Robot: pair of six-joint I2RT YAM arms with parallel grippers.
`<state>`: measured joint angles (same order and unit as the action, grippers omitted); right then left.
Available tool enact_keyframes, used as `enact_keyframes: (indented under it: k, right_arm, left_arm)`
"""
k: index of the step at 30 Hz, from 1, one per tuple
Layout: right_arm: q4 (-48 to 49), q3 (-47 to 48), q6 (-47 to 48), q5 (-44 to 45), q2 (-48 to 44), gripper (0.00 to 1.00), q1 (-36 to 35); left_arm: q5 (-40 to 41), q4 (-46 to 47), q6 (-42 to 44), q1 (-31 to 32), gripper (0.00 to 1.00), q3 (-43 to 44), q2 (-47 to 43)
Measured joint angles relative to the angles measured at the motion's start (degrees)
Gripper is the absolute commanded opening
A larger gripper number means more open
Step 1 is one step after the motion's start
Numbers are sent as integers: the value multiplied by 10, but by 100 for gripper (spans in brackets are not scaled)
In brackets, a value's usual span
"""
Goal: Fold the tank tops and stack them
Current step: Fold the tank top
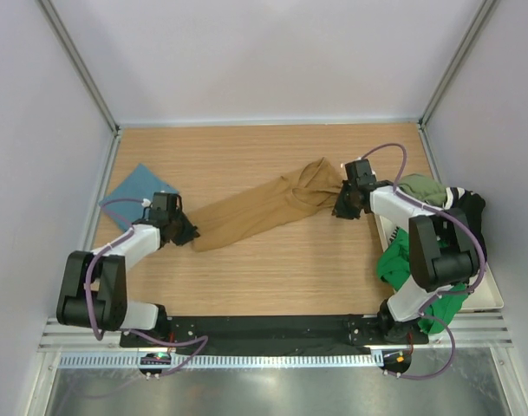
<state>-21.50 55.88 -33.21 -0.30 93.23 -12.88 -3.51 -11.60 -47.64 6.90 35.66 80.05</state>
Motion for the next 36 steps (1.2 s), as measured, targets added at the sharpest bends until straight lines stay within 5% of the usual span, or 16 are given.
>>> enact_keyframes:
  k: [7, 15, 16, 20, 21, 29, 36]
  right_arm:
    - [12, 42, -12, -5, 80, 21, 19]
    - [37, 217, -43, -40, 227, 24, 25]
    - [36, 247, -47, -45, 249, 25, 26]
    - [45, 353, -63, -75, 325, 34, 26]
    - [46, 381, -68, -83, 344, 35, 27]
    - [26, 476, -69, -109, 400, 46, 28]
    - [76, 351, -61, -165, 328, 61, 32]
  left_arm:
    - [14, -7, -47, 77, 0, -57, -78]
    - [100, -6, -206, 336, 4, -110, -130]
    - [117, -4, -242, 386, 8, -110, -127]
    - [188, 10, -365, 556, 65, -89, -87]
    - [196, 6, -386, 579, 70, -74, -73]
    - [235, -48, -437, 604, 79, -41, -73]
    - [240, -154, -401, 597, 79, -66, -190]
